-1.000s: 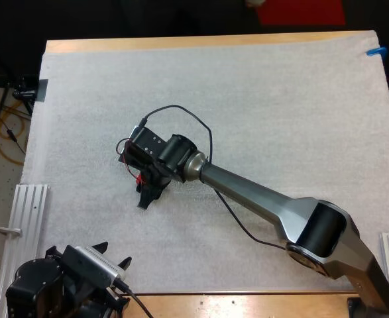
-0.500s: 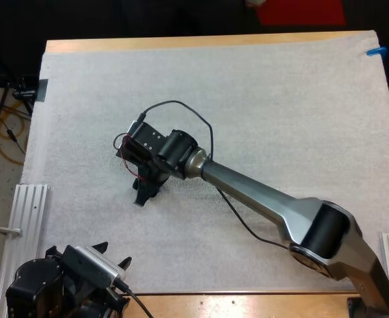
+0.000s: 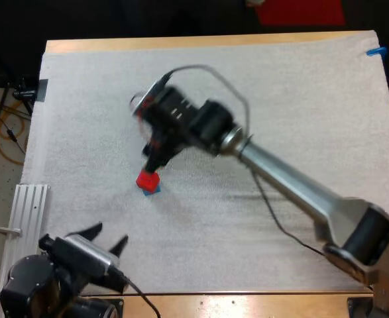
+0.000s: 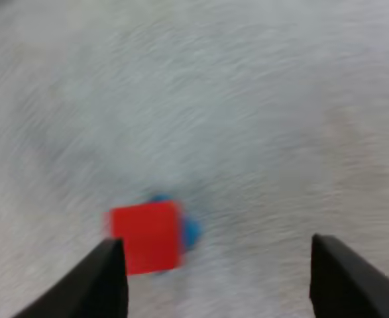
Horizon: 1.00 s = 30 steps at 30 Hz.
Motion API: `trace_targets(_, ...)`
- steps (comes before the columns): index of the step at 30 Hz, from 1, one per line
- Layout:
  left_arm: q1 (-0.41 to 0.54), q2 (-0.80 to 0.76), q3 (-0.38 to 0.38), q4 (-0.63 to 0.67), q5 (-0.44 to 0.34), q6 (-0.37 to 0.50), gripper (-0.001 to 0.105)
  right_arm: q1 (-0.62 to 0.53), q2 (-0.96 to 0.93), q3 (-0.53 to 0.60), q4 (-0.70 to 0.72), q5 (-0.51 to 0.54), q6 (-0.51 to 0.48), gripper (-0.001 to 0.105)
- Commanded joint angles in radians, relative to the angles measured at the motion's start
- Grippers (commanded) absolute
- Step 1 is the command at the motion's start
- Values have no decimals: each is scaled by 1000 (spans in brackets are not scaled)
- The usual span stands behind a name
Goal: Stack red cube on blue cube
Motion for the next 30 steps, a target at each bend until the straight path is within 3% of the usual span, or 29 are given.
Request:
trace_targets(1,-5,17,-3,-74,-38,-26,51,-60,-39,-10,-24,-6,36,57)
trace_targets(7,-5,113,-3,-240,-48,-26,51,-231,-83,-10,-12,-8,90,57)
trace_targets(13,-5,251,-3,-395,-72,-23,51,-421,-177,65,-23,-8,106,57)
trace_targets(19,-5,351,-3,-475,-73,-23,51,-593,-343,262,-89,-5,106,57)
trace_targets(30,5,424,-3,-547,-105,-23,51,-875,-818,806,-244,-5,99,57)
